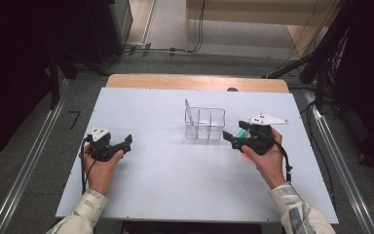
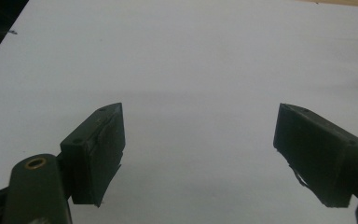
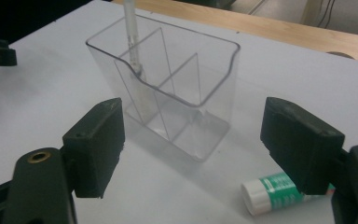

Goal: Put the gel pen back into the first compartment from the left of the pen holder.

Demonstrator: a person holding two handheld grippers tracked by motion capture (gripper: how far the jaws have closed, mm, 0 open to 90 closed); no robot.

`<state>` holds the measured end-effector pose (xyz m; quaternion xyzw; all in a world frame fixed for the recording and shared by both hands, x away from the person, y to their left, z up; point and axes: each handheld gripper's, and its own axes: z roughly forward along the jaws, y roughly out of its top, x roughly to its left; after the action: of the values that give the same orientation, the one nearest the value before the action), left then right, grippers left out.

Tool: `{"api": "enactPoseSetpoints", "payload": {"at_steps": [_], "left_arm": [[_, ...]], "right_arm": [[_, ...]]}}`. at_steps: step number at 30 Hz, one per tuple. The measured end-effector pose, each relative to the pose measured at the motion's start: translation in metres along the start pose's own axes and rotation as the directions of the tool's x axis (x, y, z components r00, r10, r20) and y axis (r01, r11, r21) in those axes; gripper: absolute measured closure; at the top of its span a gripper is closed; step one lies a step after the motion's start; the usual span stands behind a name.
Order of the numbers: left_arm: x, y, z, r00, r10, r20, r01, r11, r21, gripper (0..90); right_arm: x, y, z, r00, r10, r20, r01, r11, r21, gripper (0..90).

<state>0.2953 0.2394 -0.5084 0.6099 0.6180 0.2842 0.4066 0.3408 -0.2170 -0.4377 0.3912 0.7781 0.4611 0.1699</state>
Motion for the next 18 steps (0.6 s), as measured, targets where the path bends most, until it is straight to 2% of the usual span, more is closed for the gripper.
{"api": "enactPoseSetpoints", "payload": {"at_steps": [11,18], "left_arm": [[0.0,0.0,0.0,1.0,0.0,0.0,0.0,1.0,0.0,17.2],[-0.001,0.0,0.0,1.0,0.0,0.0,0.0,1.0,-0.001,17.2]], "right_arm": [[-0.026,-0.03,-0.015,0.9986,0.009,0.053,-0.011,0.999,0.034,23.0],[-0.036,-0.044,-0.025,0.9962,0.016,0.085,-0.02,0.999,0.048,24.4]]}}
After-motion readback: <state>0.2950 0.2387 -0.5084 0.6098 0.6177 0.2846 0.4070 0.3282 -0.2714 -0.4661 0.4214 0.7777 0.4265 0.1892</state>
